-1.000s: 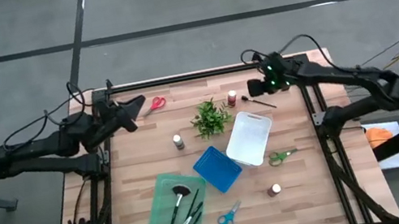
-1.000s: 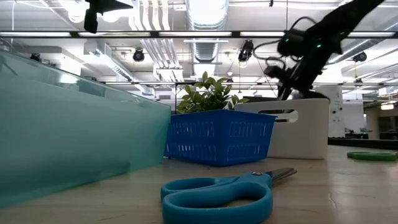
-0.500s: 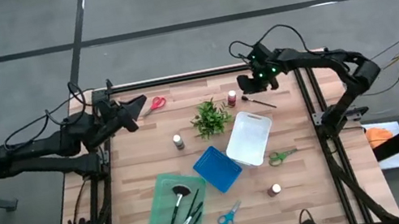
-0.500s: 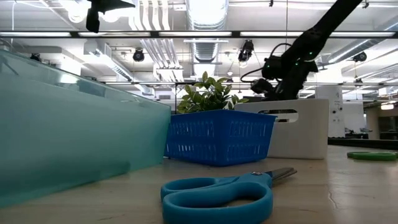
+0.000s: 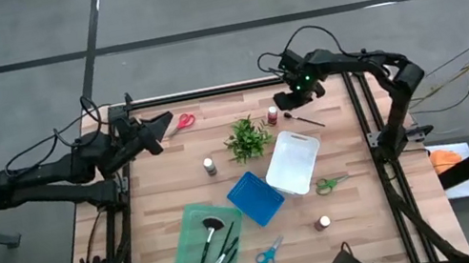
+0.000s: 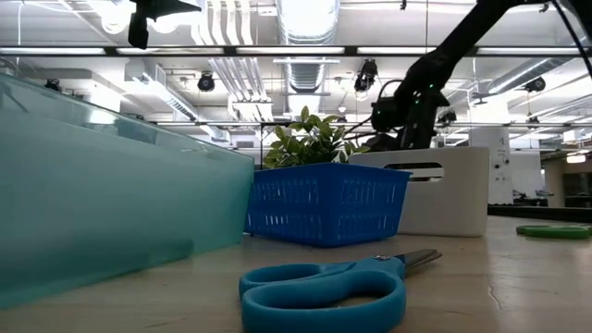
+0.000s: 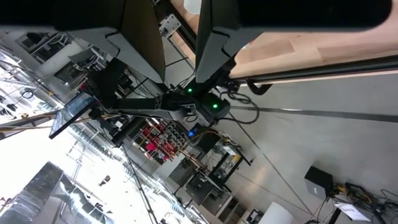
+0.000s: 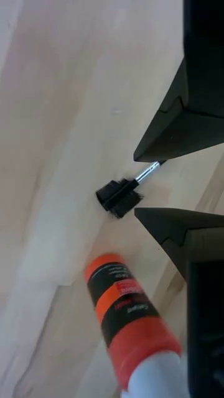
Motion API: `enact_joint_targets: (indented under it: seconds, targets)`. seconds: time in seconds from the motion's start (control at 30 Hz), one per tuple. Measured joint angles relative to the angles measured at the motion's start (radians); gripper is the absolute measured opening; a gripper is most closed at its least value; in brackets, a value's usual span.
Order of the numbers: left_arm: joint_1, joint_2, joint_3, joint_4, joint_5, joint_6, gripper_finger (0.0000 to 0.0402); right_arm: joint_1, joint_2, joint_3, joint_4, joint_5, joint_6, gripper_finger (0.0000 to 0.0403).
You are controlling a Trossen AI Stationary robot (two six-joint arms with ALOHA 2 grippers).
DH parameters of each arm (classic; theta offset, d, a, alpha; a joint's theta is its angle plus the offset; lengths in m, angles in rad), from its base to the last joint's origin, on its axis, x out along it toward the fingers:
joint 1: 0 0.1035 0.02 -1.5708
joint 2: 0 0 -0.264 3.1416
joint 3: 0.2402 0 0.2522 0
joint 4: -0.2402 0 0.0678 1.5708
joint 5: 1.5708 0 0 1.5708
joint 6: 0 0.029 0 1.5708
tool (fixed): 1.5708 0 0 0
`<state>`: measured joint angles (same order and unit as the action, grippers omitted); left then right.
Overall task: Pick & Place Paint Supplies
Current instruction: Put the black eye groomer brush into the green bin
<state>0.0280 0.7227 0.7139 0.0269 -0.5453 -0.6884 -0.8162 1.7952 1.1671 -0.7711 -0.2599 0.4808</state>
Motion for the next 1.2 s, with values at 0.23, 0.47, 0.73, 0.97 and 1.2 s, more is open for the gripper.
enact_joint_targets:
  seconds: [0.23,0.47,0.73,0.97,1.2]
  targets:
    - [0.0,0.0,0.0,0.0,0.0,0.0,0.0099,0.002,0.022,0.032,-0.029,-0.002,0.023,0.0128]
    - [0.0,0.0,0.0,0.0,0.0,0.0,0.0099,0.002,0.022,0.016,-0.033,-0.064,0.115,0.0128]
    - [0.0,0.0,0.0,0.0,0.0,0.0,0.0099,0.014,0.022,0.007,-0.032,-0.078,0.241,0.0128]
    - [0.0,-0.001,0.0,0.0,0.003,0.0,0.0099,0.043,0.022,0.004,0.027,-0.081,0.379,0.0128]
    - [0.0,-0.001,0.0,0.0,0.034,0.0,0.0099,0.04,0.047,0.002,0.028,-0.078,0.455,0.0128]
